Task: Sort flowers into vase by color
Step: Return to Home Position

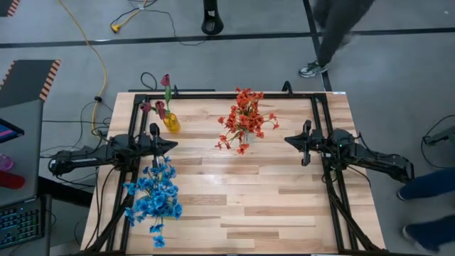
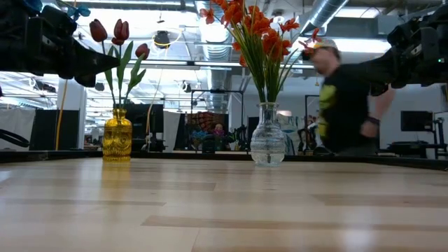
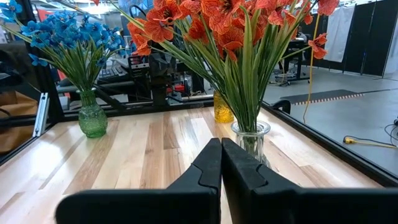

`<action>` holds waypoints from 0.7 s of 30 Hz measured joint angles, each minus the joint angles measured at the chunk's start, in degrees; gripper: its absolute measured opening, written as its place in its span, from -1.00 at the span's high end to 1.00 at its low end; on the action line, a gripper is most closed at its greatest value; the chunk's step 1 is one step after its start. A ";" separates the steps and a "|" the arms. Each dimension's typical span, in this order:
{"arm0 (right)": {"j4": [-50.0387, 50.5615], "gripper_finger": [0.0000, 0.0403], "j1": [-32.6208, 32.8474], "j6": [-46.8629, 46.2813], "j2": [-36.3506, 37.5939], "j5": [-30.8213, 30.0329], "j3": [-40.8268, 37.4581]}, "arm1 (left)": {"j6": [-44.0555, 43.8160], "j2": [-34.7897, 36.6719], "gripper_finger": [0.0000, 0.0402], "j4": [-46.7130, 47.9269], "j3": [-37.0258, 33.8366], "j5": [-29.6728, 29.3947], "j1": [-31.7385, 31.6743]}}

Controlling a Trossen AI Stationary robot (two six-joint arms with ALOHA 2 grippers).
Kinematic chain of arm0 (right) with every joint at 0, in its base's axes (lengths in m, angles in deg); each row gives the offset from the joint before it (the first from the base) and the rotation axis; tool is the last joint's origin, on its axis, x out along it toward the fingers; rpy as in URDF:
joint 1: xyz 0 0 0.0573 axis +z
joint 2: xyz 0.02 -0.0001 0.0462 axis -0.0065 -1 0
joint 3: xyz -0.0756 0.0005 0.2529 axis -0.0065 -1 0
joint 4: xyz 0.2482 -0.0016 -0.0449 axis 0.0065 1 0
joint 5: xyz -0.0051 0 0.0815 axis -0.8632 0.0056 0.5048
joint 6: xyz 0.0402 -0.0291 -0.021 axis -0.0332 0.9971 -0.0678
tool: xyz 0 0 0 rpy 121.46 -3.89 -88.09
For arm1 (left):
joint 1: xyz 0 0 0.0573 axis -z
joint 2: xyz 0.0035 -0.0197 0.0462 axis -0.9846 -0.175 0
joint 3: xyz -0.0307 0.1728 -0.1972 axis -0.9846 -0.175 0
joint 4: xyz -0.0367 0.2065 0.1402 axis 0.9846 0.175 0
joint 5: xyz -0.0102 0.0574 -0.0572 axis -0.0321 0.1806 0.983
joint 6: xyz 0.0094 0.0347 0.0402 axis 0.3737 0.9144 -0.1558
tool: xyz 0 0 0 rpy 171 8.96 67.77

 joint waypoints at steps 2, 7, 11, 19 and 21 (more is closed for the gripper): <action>0.00 0.80 0.00 0.00 0.00 0.02 -0.02 | 0.01 0.00 1.00 0.00 0.00 0.00 0.00; 0.00 0.80 0.00 0.00 0.00 0.02 -0.02 | 0.51 0.00 1.00 0.00 -0.04 -0.05 0.00; 0.00 0.80 0.00 0.00 0.00 0.02 -0.02 | 0.56 0.00 1.00 0.00 -0.04 -0.09 0.00; 0.00 0.80 0.00 0.00 0.00 0.02 -0.04 | 0.58 0.00 1.00 0.00 -0.09 -0.09 0.00; 0.00 0.80 0.00 0.00 0.00 0.02 -0.04 | 0.58 0.00 1.00 0.00 -0.09 -0.09 0.00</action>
